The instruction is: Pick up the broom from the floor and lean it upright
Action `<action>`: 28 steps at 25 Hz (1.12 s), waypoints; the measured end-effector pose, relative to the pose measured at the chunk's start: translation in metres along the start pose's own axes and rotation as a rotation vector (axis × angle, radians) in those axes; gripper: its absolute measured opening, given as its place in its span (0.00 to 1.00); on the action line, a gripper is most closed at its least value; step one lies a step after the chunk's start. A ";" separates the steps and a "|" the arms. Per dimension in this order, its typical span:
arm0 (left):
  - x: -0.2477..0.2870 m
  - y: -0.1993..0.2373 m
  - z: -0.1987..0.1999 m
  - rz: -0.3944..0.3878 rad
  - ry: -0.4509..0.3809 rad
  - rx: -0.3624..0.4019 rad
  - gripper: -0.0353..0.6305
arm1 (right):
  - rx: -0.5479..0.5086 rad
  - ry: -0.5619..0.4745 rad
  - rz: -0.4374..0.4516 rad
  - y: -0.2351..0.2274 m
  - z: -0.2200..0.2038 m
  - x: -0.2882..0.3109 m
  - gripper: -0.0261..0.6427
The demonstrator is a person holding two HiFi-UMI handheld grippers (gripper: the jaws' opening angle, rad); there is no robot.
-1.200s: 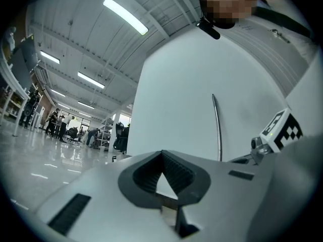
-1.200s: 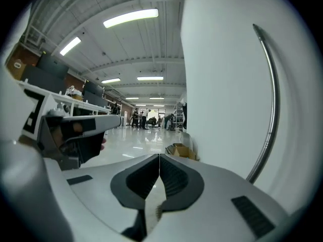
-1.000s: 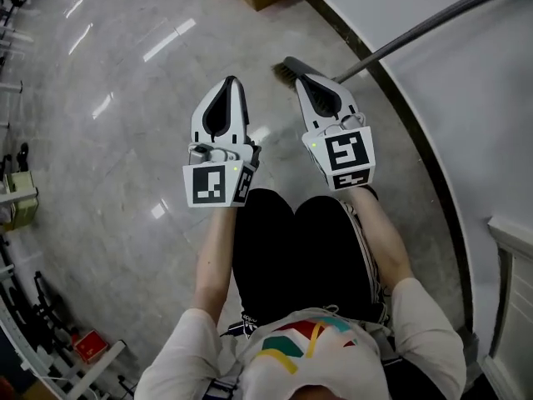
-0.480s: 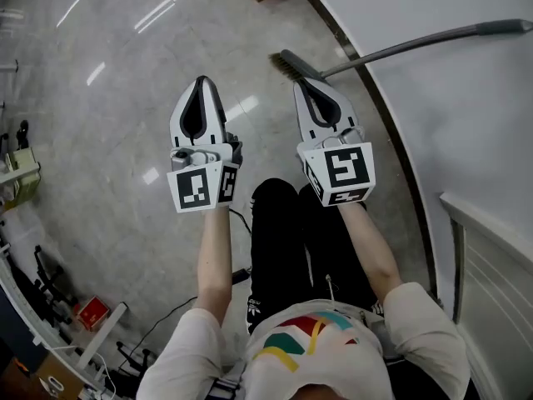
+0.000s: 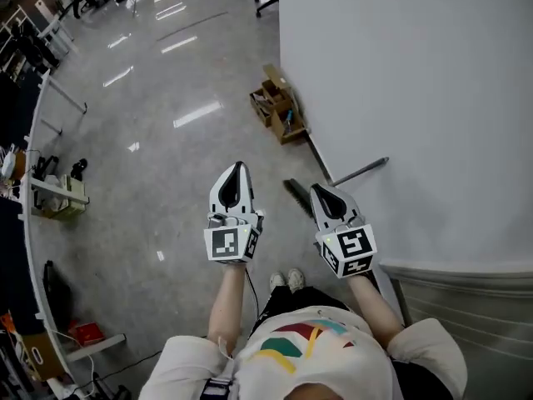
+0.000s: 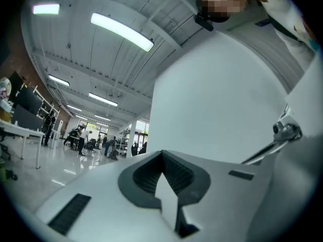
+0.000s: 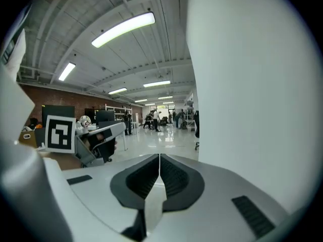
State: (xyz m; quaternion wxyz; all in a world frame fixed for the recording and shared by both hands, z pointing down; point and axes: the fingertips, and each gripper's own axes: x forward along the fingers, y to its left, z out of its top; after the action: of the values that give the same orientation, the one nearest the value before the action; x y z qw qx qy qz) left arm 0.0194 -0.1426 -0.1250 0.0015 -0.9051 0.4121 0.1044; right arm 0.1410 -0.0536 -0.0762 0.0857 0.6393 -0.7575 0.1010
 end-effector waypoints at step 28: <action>-0.094 -0.036 0.081 -0.072 -0.039 0.038 0.12 | -0.230 -0.158 -0.015 0.088 0.050 -0.066 0.06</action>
State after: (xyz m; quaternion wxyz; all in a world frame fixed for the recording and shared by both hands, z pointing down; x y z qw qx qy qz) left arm -0.0288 -0.0415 -0.1892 0.0304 -0.9170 0.3809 0.1142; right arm 0.0649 0.0100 -0.1455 0.0991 0.6369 -0.7636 -0.0377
